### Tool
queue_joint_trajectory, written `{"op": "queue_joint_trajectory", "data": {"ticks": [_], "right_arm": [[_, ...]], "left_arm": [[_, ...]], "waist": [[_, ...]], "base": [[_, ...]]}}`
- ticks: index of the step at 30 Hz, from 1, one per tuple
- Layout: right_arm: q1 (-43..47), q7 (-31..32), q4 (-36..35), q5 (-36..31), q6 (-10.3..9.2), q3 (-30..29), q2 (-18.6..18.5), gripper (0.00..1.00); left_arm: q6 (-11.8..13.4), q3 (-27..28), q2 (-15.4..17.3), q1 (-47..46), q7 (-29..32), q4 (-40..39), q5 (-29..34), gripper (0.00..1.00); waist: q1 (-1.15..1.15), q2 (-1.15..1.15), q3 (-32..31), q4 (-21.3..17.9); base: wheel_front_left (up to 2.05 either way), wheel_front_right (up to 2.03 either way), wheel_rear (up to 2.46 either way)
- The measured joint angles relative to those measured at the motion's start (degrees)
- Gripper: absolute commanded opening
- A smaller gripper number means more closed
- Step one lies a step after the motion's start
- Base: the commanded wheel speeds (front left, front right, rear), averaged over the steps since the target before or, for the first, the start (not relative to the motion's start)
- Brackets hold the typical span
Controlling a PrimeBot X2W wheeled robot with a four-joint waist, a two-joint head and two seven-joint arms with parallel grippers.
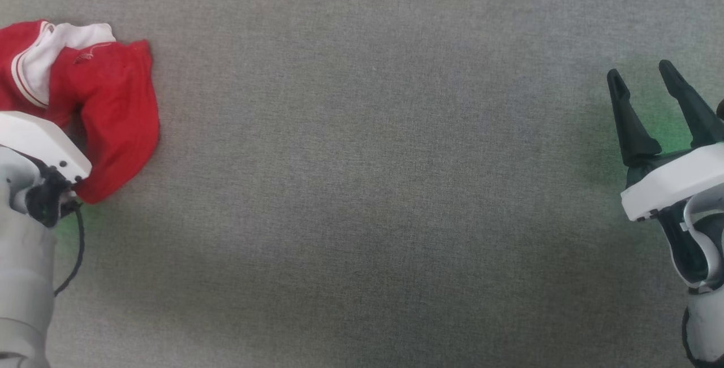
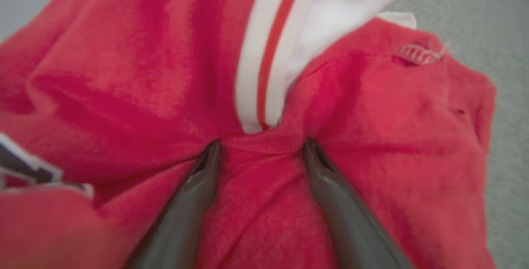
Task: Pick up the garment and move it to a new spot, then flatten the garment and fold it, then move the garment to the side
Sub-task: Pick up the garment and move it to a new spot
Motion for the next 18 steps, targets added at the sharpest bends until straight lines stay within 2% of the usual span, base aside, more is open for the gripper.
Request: {"op": "queue_joint_trajectory", "data": {"ticks": [5, 6, 7, 8, 14, 18], "right_arm": [[-0.3, 0.3, -0.2, -0.4, 0.00, -0.2, 0.0, 1.00], [-0.4, 0.4, -0.3, -0.4, 0.00, -0.4, 0.1, 1.00], [-0.4, 0.4, -0.3, -0.4, 0.00, -0.5, 0.1, 1.00], [-0.5, 0.4, -0.3, -0.4, 0.00, -0.8, 0.3, 1.00], [-0.9, -0.2, 0.4, -0.5, 0.00, -1.4, 0.9, 1.00], [-0.8, -0.8, 1.5, -0.5, 0.00, -1.2, 1.3, 1.00]], "left_arm": [[0.3, 0.0, 0.1, -1.0, 1.0, 1.1, -0.4, 1.00], [0.4, 0.1, 0.1, -1.2, 1.0, 1.3, -0.5, 0.84], [0.4, 0.2, 0.1, -1.5, 1.3, 1.5, -0.8, 0.16], [0.4, 0.1, 0.3, -1.7, 0.6, 1.5, -0.8, 0.00], [0.1, -1.5, 1.4, -2.6, -4.0, 1.3, 0.4, 0.00], [-0.3, -3.2, 3.6, -4.0, -7.2, -0.8, 1.4, 0.00]], "waist": [[0.00, 0.00, 0.7, -0.2], [0.00, 0.00, 0.8, -0.2], [0.00, 0.00, 0.9, -0.2], [0.00, 0.00, 0.9, -0.2], [0.00, 0.00, -0.2, -0.1], [0.00, 0.00, -2.0, 0.0]], "base": [[0.00, 0.00, 0.00], [0.00, 0.00, 0.00], [0.00, 0.00, 0.00], [0.00, 0.00, 0.00], [0.00, 0.00, 0.00], [0.00, 0.00, 0.00]]}}
